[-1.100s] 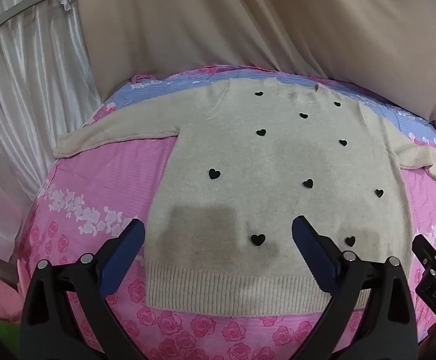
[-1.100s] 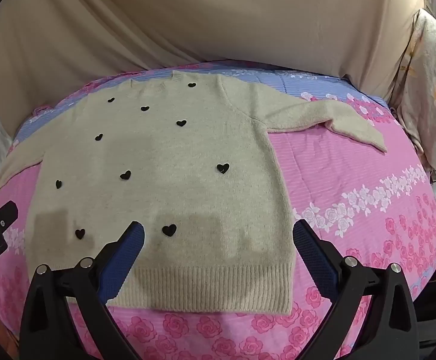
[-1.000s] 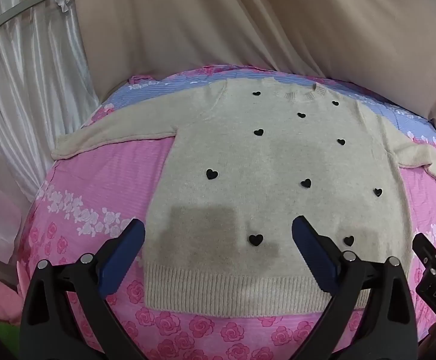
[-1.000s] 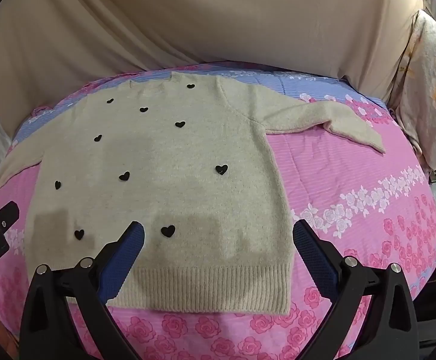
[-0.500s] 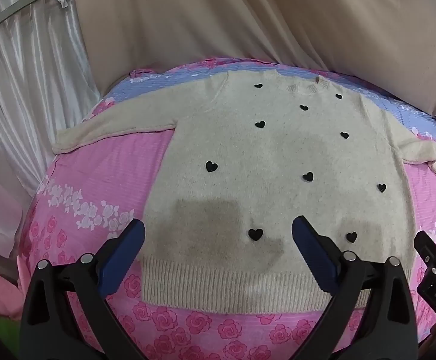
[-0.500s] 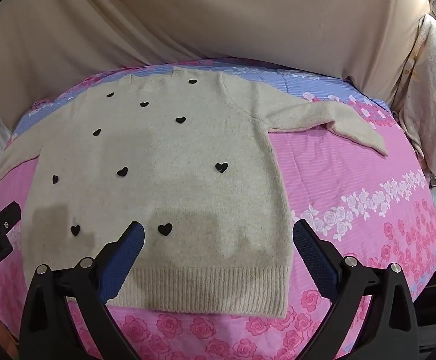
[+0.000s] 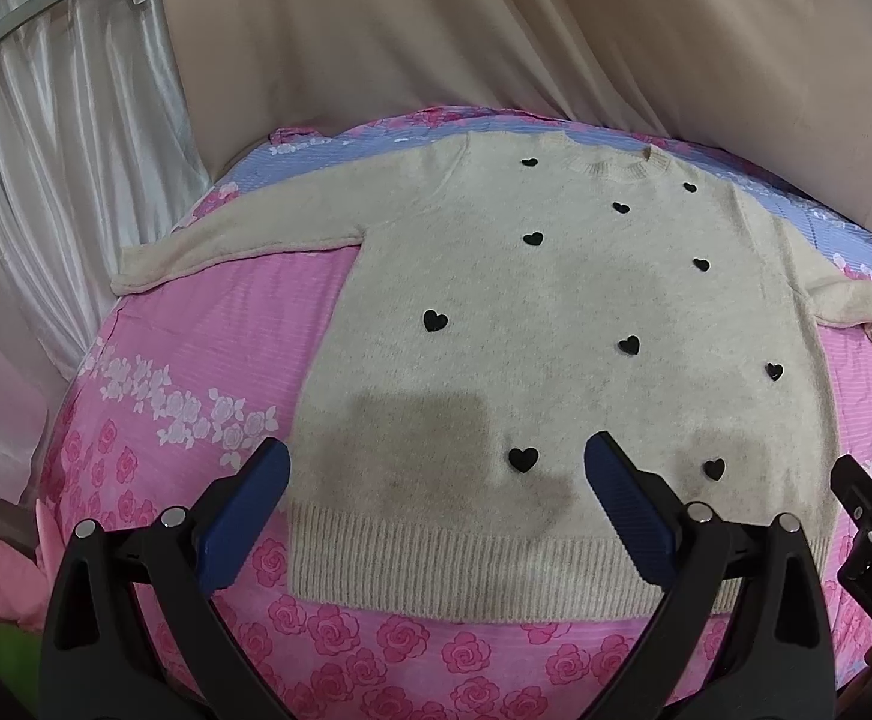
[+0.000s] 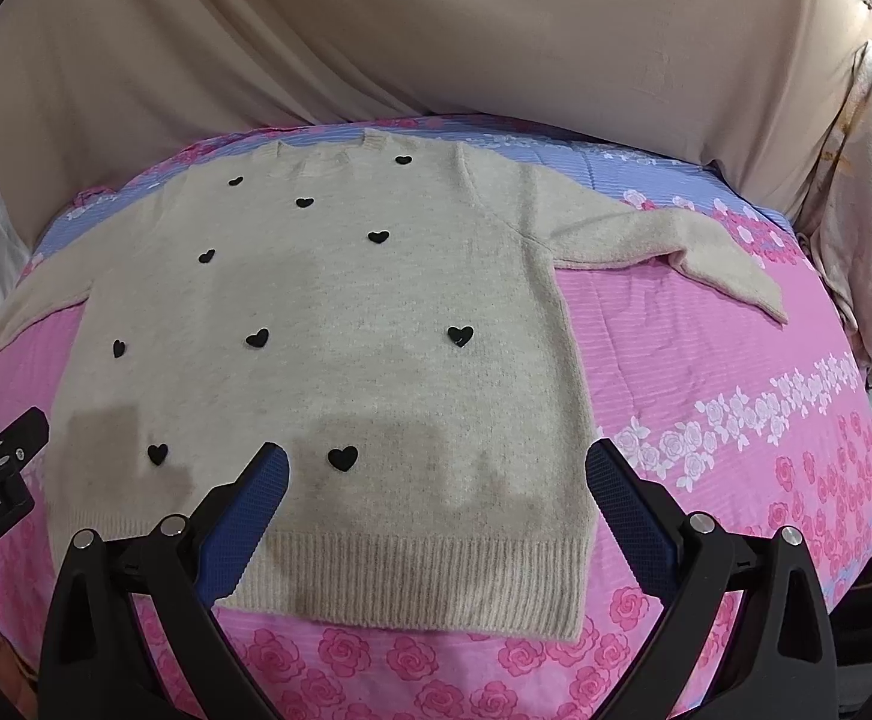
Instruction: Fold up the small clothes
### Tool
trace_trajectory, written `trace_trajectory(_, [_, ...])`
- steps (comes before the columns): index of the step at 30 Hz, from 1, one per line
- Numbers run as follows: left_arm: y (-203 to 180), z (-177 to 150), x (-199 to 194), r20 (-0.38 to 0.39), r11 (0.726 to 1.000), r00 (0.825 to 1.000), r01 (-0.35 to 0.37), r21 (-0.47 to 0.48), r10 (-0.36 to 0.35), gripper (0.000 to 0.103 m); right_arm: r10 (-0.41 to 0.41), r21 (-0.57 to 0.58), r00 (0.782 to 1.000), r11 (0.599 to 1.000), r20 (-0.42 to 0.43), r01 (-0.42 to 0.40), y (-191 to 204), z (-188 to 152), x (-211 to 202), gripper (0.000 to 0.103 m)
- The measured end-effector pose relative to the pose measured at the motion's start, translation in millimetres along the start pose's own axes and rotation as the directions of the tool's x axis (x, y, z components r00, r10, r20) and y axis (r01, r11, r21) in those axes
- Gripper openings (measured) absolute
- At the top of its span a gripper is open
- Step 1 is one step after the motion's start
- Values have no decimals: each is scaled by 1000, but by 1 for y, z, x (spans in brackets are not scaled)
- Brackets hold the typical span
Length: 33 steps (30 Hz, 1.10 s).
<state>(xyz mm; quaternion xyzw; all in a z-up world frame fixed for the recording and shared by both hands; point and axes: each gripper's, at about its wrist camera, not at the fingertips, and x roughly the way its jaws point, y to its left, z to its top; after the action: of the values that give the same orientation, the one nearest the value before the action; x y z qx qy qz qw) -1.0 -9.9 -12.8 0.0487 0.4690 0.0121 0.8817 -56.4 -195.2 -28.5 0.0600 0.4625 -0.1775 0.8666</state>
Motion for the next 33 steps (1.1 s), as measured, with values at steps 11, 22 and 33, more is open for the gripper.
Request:
trace_trajectory(11, [5,-2,2,1,1000,1000,2,6,-2,97,1,0,1000,1000,-3,-1,2,1,1,98])
trace_trajectory(22, [3,-3,3,-9,1000,1000,2,6,-2,97,2,0,1000,1000,-3,-2,2,1,2,98])
trace_trajectory(33, [0,-3,6,-14,1000,1000,-10,9,11,97,7,0,1000,1000,-10,-7,3,-1,6,98])
